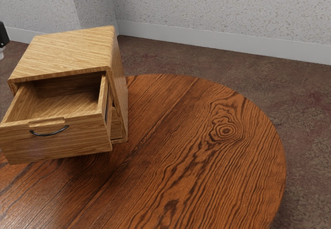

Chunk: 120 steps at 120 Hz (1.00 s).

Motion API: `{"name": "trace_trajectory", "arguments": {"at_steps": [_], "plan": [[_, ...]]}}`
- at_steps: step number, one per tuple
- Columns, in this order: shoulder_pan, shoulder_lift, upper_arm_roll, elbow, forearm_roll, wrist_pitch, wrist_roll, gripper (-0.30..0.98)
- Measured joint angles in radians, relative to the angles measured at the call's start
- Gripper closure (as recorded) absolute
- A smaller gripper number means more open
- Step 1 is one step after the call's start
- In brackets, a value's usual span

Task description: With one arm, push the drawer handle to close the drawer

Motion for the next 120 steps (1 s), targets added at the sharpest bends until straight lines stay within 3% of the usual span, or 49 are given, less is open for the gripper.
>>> {"name": "trace_trajectory", "arguments": {"at_steps": [25, 35, 46, 61, 92, 120], "plan": [[-0.010, 0.000, 0.006, 0.003, -0.010, -0.002, 0.000, 0.00], [-0.009, -0.016, -0.010, 0.078, -0.004, -0.010, 0.001, 0.00], [-0.003, -0.019, -0.097, 0.189, -0.004, -0.030, -0.002, 0.00], [-0.017, -0.016, -0.194, 0.220, -0.007, -0.045, -0.025, 0.01], [-0.010, -0.041, -0.236, 0.160, -0.008, -0.061, -0.068, 0.54], [0.089, -0.255, -0.310, -0.173, -0.010, -0.046, -0.137, 0.72]]}}
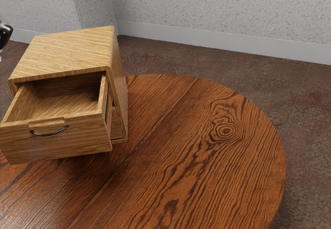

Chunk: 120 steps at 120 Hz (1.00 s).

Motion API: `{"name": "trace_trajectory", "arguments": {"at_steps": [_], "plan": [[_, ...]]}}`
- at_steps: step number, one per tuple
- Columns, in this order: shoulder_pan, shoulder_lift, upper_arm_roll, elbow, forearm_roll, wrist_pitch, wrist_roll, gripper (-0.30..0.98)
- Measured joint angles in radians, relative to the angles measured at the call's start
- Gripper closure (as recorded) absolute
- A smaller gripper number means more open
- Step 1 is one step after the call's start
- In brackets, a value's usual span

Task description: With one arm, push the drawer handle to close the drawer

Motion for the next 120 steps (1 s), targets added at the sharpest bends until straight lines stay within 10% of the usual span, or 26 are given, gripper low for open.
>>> {"name": "trace_trajectory", "arguments": {"at_steps": [30, 120], "plan": [[0.116, -0.209, -0.148, -0.333, -0.061, 0.098, -0.100, 0.77], [0.261, -0.550, -0.473, -0.650, -0.414, 0.086, -0.371, 0.79]]}}
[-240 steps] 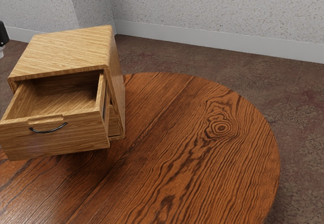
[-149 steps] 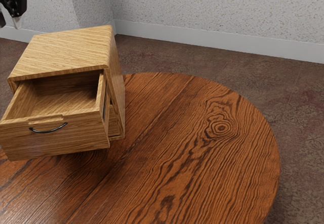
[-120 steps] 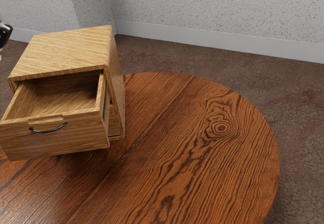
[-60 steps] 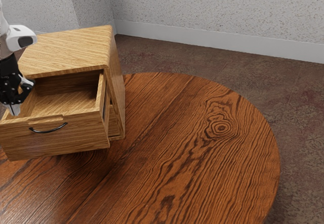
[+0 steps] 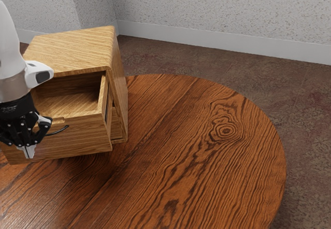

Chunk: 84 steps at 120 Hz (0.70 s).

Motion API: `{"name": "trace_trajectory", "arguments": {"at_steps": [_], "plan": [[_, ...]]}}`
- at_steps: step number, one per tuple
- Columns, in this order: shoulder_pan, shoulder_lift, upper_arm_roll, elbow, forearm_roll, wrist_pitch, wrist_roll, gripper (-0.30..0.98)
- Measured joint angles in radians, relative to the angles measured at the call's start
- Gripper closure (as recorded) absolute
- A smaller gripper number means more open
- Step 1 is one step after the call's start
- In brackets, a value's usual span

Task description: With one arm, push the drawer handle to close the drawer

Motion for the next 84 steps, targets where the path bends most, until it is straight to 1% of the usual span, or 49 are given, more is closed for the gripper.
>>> {"name": "trace_trajectory", "arguments": {"at_steps": [21, 39, 51, 72, 84], "plan": [[0.024, 0.048, -0.005, -0.048, -0.013, 0.071, -0.045, 0.79], [0.053, 0.056, -0.048, -0.076, -0.002, 0.154, -0.073, 0.79], [0.053, 0.064, -0.052, -0.079, 0.016, 0.201, -0.088, 0.79], [0.057, 0.129, -0.048, -0.079, 0.057, 0.279, -0.109, 0.79], [0.075, 0.158, -0.043, -0.079, 0.076, 0.310, -0.119, 0.79]]}}
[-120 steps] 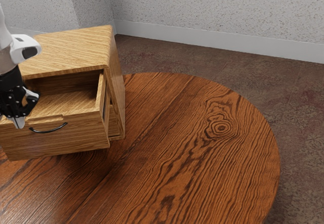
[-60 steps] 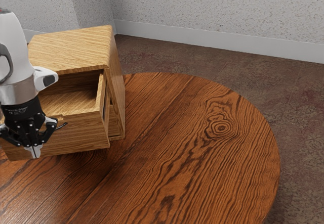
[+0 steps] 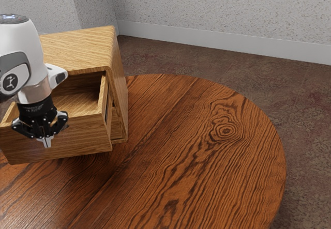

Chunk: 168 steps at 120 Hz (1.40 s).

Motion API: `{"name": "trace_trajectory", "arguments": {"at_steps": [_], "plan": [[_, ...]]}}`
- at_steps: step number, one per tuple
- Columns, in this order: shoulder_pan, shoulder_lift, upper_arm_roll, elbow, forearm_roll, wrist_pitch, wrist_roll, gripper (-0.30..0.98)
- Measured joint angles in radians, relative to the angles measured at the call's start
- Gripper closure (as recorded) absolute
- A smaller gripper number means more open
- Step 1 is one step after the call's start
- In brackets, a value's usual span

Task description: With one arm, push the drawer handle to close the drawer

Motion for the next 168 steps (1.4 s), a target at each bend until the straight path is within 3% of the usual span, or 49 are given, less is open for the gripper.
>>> {"name": "trace_trajectory", "arguments": {"at_steps": [29, 168], "plan": [[0.008, 0.075, 0.016, 0.001, 0.033, 0.072, -0.017, 0.79], [0.026, 0.318, 0.089, 0.044, 0.321, 0.472, -0.041, 0.79]]}}
